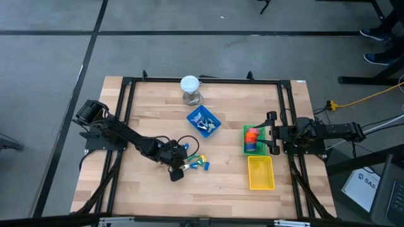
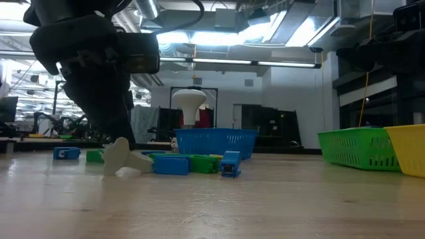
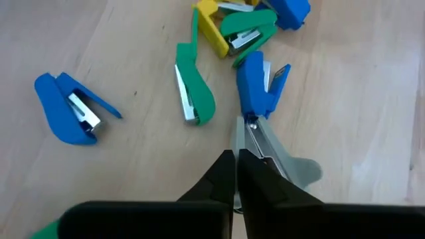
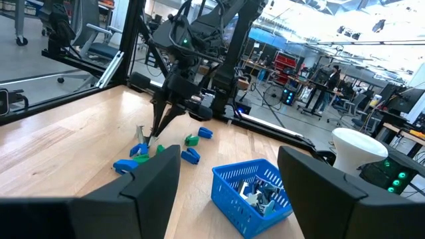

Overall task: Pick and place Stapler, Stapler remover, tape
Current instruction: Put the light gray stapler remover into the blue bin

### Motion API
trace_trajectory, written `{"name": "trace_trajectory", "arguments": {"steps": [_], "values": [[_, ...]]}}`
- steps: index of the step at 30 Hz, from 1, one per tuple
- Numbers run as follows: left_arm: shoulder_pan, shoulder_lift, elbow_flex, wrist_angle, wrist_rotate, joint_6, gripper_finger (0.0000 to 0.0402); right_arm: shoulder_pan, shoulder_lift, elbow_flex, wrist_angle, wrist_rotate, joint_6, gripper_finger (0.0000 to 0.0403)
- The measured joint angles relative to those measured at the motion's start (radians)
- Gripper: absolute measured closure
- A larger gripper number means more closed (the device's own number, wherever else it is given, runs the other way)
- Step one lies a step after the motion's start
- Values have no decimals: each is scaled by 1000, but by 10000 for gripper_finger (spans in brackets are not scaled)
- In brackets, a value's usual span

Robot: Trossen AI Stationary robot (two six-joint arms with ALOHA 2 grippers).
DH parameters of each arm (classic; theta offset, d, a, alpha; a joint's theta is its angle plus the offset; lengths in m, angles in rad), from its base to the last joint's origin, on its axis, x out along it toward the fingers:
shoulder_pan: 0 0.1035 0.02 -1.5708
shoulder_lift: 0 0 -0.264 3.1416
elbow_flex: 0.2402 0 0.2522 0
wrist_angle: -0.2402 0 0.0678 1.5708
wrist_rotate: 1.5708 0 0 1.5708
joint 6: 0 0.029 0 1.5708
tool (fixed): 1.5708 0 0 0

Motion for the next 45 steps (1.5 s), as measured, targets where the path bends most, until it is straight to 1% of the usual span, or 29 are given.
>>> {"name": "trace_trajectory", "arguments": {"steps": [5,12,16,21,28,32,37,42,45], "values": [[0,-41,-4,-3,0,21,397,0,0,0,0,0,0,143],[37,-126,-4,70,-4,75,398,0,0,0,0,0,0,143],[76,-156,-3,154,-4,124,398,0,0,0,0,0,0,143],[136,-159,-3,274,-4,193,398,0,0,0,0,0,0,143],[251,-159,-2,410,-16,300,398,0,0,0,0,0,0,143],[327,-159,-1,449,33,331,398,0,0,0,0,0,0,143],[415,-159,-1,455,106,328,398,0,0,0,0,0,0,143],[481,-159,-1,455,172,332,398,0,0,0,0,0,0,143],[508,-159,-1,455,188,333,398,0,0,0,0,0,0,143]]}}
